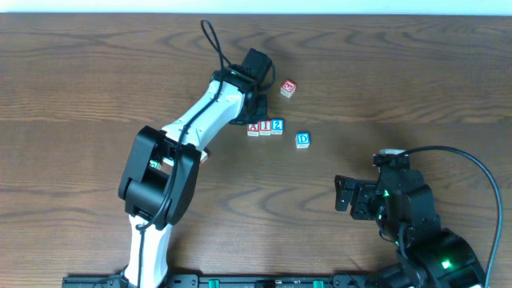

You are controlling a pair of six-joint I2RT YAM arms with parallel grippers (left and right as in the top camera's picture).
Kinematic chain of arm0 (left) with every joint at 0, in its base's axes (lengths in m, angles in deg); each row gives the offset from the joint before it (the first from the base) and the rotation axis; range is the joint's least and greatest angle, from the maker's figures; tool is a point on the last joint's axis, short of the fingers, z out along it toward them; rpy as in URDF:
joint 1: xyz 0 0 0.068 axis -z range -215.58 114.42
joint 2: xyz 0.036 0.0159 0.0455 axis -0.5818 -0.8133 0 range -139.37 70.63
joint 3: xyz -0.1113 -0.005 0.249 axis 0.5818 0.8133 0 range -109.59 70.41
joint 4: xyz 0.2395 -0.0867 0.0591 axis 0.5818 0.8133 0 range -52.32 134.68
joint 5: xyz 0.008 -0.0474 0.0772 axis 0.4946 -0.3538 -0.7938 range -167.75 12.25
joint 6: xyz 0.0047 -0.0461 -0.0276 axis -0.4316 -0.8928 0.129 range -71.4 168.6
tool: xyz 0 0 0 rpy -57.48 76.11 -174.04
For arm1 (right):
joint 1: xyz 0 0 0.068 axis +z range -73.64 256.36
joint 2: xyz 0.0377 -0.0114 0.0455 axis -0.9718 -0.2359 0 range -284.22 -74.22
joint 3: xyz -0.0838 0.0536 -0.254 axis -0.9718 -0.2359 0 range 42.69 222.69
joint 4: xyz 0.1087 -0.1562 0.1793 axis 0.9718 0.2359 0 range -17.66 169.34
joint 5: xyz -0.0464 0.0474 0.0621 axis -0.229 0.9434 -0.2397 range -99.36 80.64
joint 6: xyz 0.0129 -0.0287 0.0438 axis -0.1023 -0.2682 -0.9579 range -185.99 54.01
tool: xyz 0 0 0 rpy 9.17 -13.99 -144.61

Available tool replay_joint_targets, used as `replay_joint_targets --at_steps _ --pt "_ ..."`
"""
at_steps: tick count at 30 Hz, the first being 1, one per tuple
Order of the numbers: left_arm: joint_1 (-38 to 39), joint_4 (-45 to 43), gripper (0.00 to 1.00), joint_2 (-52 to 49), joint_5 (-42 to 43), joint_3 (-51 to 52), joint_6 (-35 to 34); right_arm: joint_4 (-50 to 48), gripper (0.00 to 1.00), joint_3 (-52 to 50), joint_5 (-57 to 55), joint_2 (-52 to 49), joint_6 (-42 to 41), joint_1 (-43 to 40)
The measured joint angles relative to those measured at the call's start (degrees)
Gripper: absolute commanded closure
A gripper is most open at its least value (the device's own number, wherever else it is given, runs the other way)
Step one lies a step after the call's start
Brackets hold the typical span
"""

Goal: Spell out Ai2

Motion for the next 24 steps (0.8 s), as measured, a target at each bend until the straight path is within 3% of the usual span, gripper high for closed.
replay_joint_targets --at_steps 11,15,17,18,19,24 --pt "-1.4 3.9 0.94 0.6 -1.8 -3.3 0.0 0.0 0.01 0.0 0.0 0.0 0.0 0.0" --pt "-3.2 4.7 0.92 6.6 -6.5 -5.2 0.7 0.0 0.01 0.0 0.0 0.0 0.0 0.0" --pt "-4.2 4.7 0.63 11.5 -8.5 -5.7 2.0 0.0 0.01 0.0 0.0 0.0 0.0 0.0" --pt "-4.6 4.7 0.39 14.4 -9.4 -6.1 2.9 0.0 0.01 0.0 0.0 0.0 0.0 0.0" --pt "-4.9 4.7 0.03 17.9 -10.3 -6.7 3.6 0.0 0.01 0.0 0.0 0.0 0.0 0.0" --pt "-4.8 6.1 0.05 29.9 -11.9 -8.1 5.1 0.0 0.01 0.0 0.0 0.0 0.0 0.0"
